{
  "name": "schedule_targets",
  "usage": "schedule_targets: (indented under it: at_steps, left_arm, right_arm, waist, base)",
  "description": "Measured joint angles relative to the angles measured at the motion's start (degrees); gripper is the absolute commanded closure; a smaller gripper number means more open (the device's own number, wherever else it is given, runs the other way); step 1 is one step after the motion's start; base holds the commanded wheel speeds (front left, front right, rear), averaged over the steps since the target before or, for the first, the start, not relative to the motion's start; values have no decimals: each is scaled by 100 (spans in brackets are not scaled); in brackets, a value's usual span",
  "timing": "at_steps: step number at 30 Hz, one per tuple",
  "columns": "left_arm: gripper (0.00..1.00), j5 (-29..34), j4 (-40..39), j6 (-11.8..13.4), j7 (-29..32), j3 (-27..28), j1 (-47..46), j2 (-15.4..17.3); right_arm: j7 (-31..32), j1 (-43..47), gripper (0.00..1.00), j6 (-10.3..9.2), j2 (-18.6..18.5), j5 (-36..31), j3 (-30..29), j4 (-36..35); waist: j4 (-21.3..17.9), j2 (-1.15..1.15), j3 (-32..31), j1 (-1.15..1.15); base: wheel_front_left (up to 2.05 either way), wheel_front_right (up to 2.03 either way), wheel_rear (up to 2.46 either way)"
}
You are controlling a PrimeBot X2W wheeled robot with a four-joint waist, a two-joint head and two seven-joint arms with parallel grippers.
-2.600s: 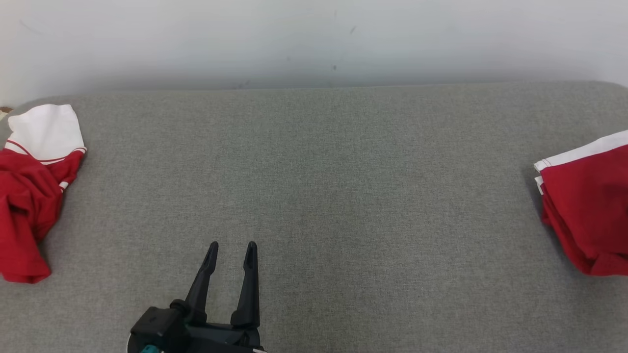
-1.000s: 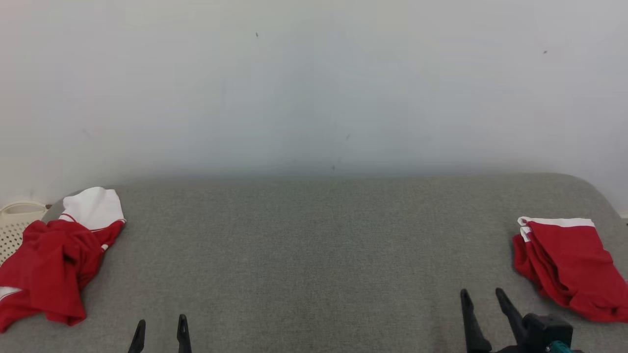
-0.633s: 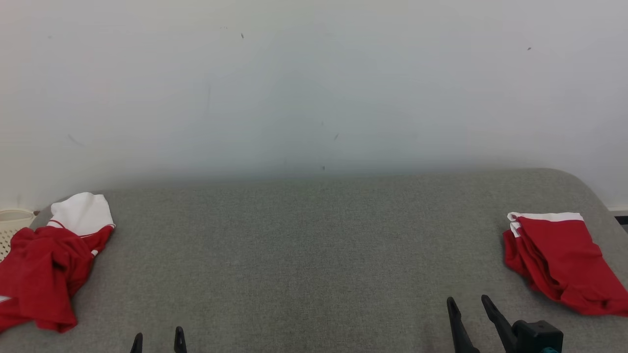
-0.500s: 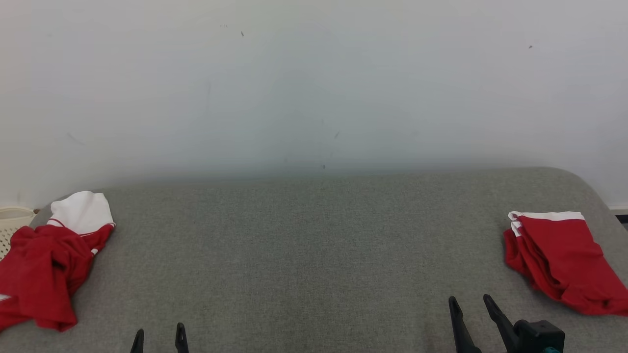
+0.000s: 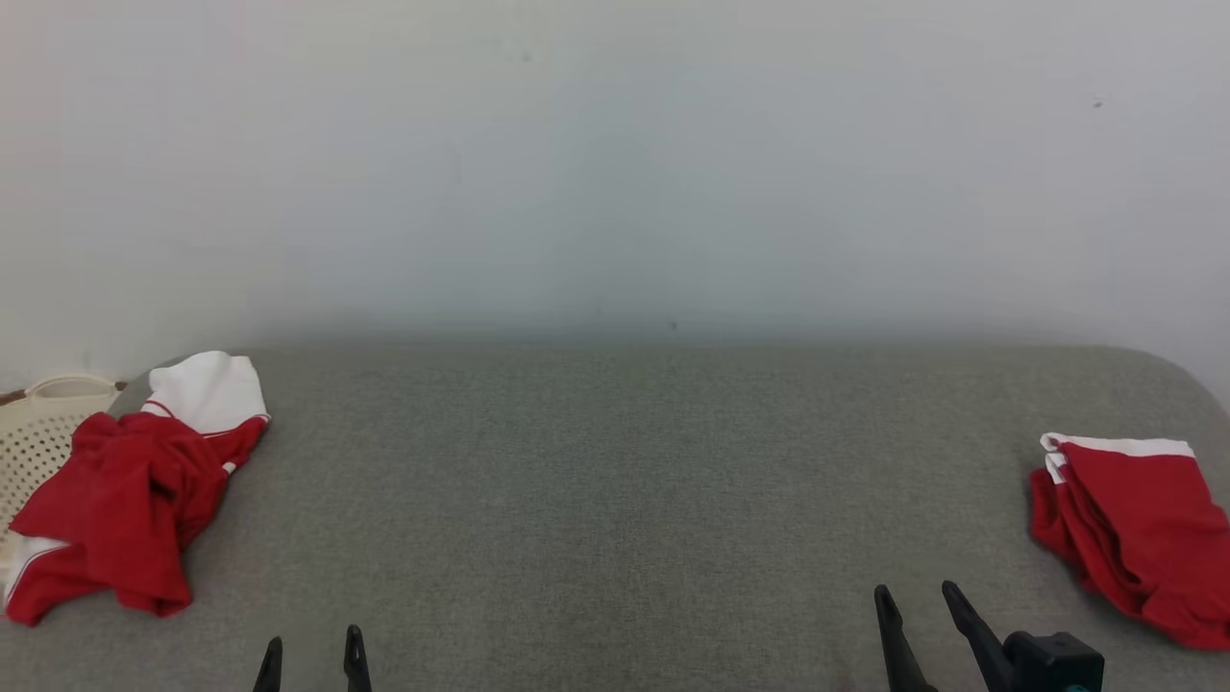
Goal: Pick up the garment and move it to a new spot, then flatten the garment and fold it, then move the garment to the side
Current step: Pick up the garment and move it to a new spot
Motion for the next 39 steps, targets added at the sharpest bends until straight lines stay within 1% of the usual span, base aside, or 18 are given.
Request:
schedule_targets:
  at_steps: [7, 16, 21, 22, 24, 30, 34, 39]
  left_arm:
    - [0, 83, 5, -10, -1, 29, 4, -10]
    - [0, 233, -68, 3, 0, 122, 115, -2]
    - [0, 198, -323, 94, -1, 308, 211, -2]
    - [0, 188, -409, 151, 0, 358, 282, -5]
    - [0, 182, -512, 204, -1, 392, 325, -5]
    - [0, 118, -770, 383, 0, 453, 515, -14]
    - [0, 98, -875, 444, -1, 433, 592, -22]
    - [0, 85, -872, 450, -1, 433, 594, -23]
  right_arm:
    - [33, 75, 0, 0, 0, 111, 71, -41]
    - [-107, 131, 0, 0, -2, 265, 202, 47]
    - [-109, -65, 0, 0, 1, 343, 489, 96]
    - [-109, -191, 0, 0, 1, 343, 597, 129]
    - [-107, -283, 0, 0, 2, 342, 701, 175]
    - [-103, -487, 0, 0, 2, 345, 944, 293]
    - [-110, -558, 0, 0, 1, 345, 993, 345]
    - [-131, -634, 0, 0, 1, 347, 1046, 397]
  waist:
    - [436, 0, -37, 0]
    - [1285, 0, -88, 0]
    - [1771, 0, -86, 0]
    - [1931, 0, -56, 0]
    - [2064, 0, -11, 0]
    - [2318, 1, 190, 0]
    - [2409, 1, 291, 1]
    - [2442, 1, 325, 1]
  base:
    - [0, 0, 0]
    - [0, 0, 0]
    - [0, 0, 0]
    - [0, 0, 0]
    - [0, 0, 0]
    - [0, 0, 0]
    - [0, 0, 0]
    - [0, 0, 0]
